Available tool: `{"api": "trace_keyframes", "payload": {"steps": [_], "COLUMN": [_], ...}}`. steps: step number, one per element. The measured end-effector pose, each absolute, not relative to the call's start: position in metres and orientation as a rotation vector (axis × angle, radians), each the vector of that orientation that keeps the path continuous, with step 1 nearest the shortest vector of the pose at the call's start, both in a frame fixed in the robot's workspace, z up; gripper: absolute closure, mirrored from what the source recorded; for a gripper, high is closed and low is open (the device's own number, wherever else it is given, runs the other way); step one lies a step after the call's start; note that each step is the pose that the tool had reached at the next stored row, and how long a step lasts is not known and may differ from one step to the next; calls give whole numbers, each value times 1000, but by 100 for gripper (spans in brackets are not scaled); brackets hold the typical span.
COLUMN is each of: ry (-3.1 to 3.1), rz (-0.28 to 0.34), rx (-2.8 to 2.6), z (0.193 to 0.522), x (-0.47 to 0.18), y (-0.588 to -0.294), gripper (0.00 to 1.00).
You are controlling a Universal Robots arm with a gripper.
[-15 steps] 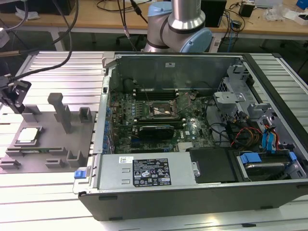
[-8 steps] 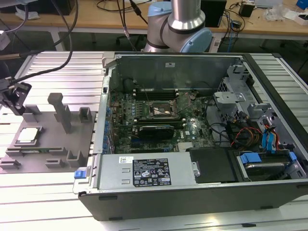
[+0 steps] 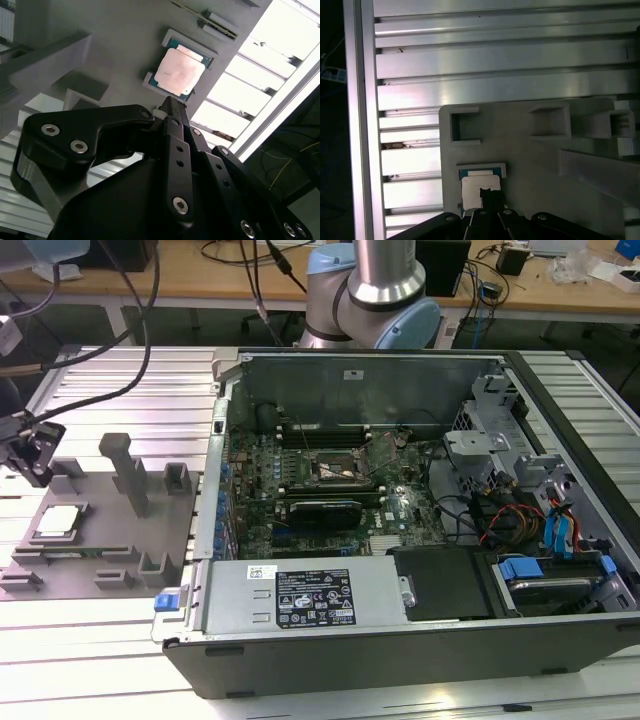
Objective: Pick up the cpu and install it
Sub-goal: 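Pick up the cpu and move it towards the insertion slot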
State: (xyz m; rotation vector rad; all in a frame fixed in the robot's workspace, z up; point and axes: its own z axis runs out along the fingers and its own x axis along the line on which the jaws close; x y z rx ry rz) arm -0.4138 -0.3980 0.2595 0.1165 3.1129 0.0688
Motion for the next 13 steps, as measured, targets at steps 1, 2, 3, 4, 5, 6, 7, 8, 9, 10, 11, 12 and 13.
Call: {"api": "trace_keyframes", "payload": {"steps": [1, 2, 3, 4, 5, 6, 7, 8, 9, 10, 11, 12, 13], "ry": [3113, 3113, 3113, 3113, 3113, 3113, 3113, 3113, 3113, 3113, 3113, 3113, 3113], "rz": [69, 69, 69, 69, 69, 69, 69, 69, 69, 69, 69, 69, 69], "rx": [116, 117, 117, 117, 117, 117, 117, 117, 117, 117, 116, 117, 117], "z": [258, 257, 256, 254, 253, 252, 251, 250, 249, 248, 247, 246, 245], "x": [-414, -415, -415, -415, -416, -416, -417, -417, -417, -418, -418, -419, -419], "y": [-398, -398, -398, -398, -398, -398, -398, -398, -398, -398, -398, -398, -398], "gripper": [89, 89, 89, 89, 89, 89, 89, 89, 89, 89, 89, 89, 89]}}
